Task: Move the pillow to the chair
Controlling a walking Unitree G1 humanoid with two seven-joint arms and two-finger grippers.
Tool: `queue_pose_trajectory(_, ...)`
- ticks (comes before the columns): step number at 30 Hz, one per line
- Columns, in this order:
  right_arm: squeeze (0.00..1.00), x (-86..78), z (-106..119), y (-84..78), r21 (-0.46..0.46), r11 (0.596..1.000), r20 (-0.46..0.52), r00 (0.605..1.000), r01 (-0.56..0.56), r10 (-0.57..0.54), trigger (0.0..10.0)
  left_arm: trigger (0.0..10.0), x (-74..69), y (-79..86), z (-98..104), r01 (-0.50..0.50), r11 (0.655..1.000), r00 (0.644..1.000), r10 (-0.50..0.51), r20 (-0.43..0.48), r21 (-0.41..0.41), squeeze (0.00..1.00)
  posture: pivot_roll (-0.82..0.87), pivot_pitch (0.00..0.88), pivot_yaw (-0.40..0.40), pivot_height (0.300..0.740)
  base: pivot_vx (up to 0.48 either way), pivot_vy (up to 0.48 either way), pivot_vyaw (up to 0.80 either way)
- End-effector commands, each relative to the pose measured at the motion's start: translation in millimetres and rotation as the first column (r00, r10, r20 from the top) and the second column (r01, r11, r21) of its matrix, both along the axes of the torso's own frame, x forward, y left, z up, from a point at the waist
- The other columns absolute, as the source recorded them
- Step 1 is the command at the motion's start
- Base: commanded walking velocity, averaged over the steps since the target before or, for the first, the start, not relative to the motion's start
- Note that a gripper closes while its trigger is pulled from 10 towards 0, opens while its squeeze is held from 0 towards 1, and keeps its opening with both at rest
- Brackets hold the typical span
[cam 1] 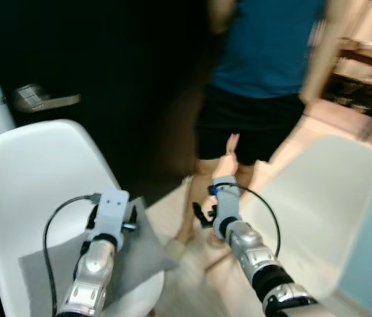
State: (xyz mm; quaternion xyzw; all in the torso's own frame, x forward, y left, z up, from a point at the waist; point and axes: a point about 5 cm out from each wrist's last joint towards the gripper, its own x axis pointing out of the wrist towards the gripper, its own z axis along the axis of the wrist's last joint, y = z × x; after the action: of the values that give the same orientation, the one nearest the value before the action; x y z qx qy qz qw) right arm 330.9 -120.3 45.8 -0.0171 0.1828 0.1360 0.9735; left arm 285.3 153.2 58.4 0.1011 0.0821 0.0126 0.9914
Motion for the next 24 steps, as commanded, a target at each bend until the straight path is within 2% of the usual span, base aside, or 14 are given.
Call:
queue_pose_trajectory(1, 0.00, 1.1, 1.1, -1.2, -0.007, 1.000, -0.002, 1.000, 0.002, -0.002, 10.0, 10.0, 0.4, -2.2, -0.5, -0.001, 1.000, 1.000, 0.001, -0.004, -0.009, 0.00, 0.06, 0.000, -0.086, 0.740, 0.000, 0.000, -0.80)
queue_pose_trajectory(13, 0.00, -0.6, -1.7, -4.1, -0.004, 1.000, -0.028, 1.000, 0.012, -0.012, 10.0, 10.0, -0.8, -1.5, -2.4, -0.001, 1.000, 1.000, 0.001, -0.011, -0.007, 0.00, 0.06, 0.000, -0.088, 0.740, 0.000, 0.000, -0.80)
queue_pose_trajectory(23, 0.00, -0.6, -2.7, -9.1, -0.062, 0.998, -0.024, 1.000, 0.018, -0.020, 10.0, 10.0, -0.5, -3.2, -2.7, 0.008, 1.000, 1.000, -0.008, -0.005, 0.005, 0.00, 0.06, 0.000, -0.085, 0.740, 0.000, 0.000, -0.80)
queue_pose_trajectory(24, 0.00, -1.1, -3.8, -11.0, -0.072, 0.997, -0.030, 0.999, 0.029, -0.031, 10.0, 10.0, -0.3, -5.8, -3.0, 0.019, 1.000, 1.000, -0.019, -0.007, -0.016, 0.00, 0.06, 0.000, -0.085, 0.740, 0.000, 0.000, -0.80)
